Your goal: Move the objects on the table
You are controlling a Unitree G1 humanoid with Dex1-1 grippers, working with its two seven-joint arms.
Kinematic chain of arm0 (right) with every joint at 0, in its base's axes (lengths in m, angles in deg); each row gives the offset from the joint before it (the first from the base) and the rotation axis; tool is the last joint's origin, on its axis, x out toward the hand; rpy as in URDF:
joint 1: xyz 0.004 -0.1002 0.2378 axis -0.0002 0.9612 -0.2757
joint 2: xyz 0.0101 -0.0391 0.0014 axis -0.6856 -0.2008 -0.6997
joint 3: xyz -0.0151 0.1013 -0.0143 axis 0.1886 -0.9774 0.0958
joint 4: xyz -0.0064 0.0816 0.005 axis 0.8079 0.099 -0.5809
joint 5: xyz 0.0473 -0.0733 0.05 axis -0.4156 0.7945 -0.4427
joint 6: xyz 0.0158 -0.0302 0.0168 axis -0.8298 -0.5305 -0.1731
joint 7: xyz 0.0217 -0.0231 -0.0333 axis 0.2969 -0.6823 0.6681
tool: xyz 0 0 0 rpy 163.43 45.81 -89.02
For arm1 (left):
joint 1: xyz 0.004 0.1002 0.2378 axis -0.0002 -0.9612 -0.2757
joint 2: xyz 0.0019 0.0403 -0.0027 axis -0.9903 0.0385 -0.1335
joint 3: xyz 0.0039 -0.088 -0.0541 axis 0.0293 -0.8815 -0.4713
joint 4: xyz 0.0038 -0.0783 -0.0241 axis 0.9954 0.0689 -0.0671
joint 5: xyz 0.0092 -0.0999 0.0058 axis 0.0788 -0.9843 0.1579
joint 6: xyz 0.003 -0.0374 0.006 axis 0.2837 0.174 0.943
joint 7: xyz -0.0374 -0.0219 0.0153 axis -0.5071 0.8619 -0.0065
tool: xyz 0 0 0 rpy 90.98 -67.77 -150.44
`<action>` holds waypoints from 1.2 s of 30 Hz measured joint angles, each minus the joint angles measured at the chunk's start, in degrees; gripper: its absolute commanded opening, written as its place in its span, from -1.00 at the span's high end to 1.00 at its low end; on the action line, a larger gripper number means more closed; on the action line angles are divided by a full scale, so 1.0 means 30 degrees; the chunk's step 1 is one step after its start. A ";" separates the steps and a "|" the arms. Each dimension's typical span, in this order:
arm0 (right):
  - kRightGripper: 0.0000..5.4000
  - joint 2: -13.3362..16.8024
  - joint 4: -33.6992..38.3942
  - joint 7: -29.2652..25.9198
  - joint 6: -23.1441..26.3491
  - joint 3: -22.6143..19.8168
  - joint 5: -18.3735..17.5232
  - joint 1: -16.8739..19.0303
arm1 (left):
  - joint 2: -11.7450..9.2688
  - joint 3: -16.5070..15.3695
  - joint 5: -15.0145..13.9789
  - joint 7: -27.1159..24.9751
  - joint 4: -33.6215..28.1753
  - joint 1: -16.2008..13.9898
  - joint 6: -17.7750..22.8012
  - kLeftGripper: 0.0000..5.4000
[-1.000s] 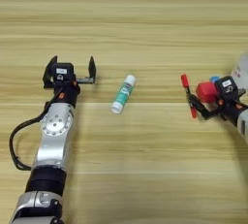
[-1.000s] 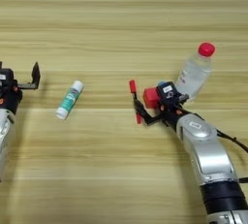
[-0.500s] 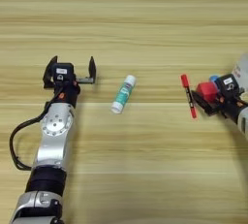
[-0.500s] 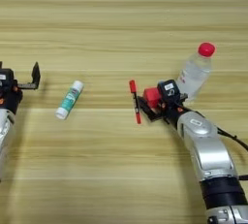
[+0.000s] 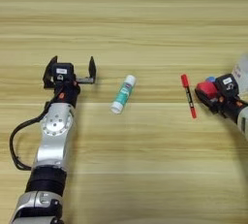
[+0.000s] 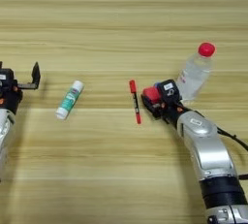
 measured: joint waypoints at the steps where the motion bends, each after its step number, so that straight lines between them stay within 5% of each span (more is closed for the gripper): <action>1: 0.13 0.0000 0.0004 -0.0009 -0.0005 0.0000 -0.0002 -0.0002 | 0.0000 -0.0001 0.0000 0.0000 0.0000 0.0000 0.0000 -1.00; 21: 0.14 -0.0220 0.3078 -0.0342 0.0042 0.0212 -0.0254 0.0562 | 0.0001 -0.0005 -0.0001 0.0003 -0.0003 -0.0001 -0.0001 -1.00; 36: 0.14 -0.1679 0.3339 -0.1793 -0.0044 0.4035 0.0070 0.0287 | 0.0020 0.0008 -0.0002 0.0000 -0.0149 -0.0057 0.0002 -1.00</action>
